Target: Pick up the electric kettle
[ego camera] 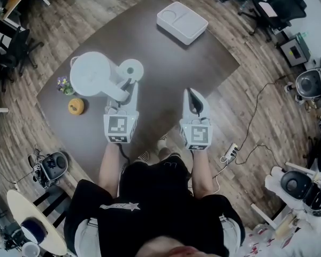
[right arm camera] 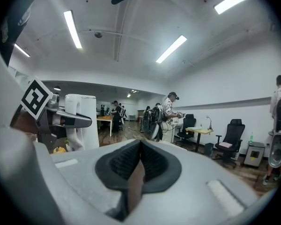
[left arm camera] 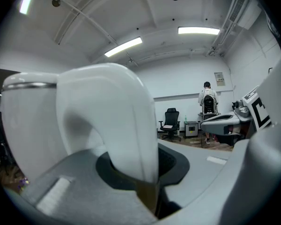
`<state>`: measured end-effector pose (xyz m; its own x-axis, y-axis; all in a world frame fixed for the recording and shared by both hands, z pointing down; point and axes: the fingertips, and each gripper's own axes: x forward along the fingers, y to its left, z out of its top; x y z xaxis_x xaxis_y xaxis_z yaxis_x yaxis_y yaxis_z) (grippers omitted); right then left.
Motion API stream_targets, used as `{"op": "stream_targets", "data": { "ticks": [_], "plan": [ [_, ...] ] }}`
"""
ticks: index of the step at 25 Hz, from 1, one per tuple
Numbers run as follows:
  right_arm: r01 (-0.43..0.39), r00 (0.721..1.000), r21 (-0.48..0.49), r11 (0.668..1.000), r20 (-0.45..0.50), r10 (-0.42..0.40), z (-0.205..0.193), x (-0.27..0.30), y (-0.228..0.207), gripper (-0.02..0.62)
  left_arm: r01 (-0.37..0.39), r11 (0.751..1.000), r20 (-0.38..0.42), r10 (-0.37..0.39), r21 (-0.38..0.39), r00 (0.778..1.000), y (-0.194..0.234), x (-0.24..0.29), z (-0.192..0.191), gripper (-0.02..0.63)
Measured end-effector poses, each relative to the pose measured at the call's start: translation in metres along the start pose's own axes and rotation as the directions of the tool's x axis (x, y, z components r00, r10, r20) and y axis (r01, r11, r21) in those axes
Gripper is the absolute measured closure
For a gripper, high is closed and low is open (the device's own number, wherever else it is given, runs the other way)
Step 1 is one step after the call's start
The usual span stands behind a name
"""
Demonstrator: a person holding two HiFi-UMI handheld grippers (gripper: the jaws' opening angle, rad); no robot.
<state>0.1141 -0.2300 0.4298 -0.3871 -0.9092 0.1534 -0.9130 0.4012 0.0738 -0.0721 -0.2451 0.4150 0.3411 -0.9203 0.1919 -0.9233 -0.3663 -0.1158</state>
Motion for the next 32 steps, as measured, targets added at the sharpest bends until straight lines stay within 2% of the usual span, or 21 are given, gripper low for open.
{"op": "stream_targets", "data": {
  "ticks": [9, 18, 32],
  "plan": [
    [-0.05, 0.998, -0.004, 0.999, 0.049, 0.05, 0.017, -0.026, 0.049, 0.591, -0.039, 0.999, 0.008, 0.039, -0.002, 0.999, 0.009, -0.068, 0.001, 0.538],
    [-0.121, 0.989, -0.011, 0.993, 0.079, 0.121, 0.028, -0.05, 0.104, 0.591, -0.119, 0.993, -0.003, 0.119, -0.017, 0.993, 0.026, -0.142, -0.008, 0.538],
    [-0.277, 0.954, -0.028, 0.96, 0.107, 0.279, 0.039, -0.067, 0.191, 0.591, -0.291, 0.954, -0.058, 0.287, -0.069, 0.956, 0.059, -0.253, -0.033, 0.538]
  ]
}}
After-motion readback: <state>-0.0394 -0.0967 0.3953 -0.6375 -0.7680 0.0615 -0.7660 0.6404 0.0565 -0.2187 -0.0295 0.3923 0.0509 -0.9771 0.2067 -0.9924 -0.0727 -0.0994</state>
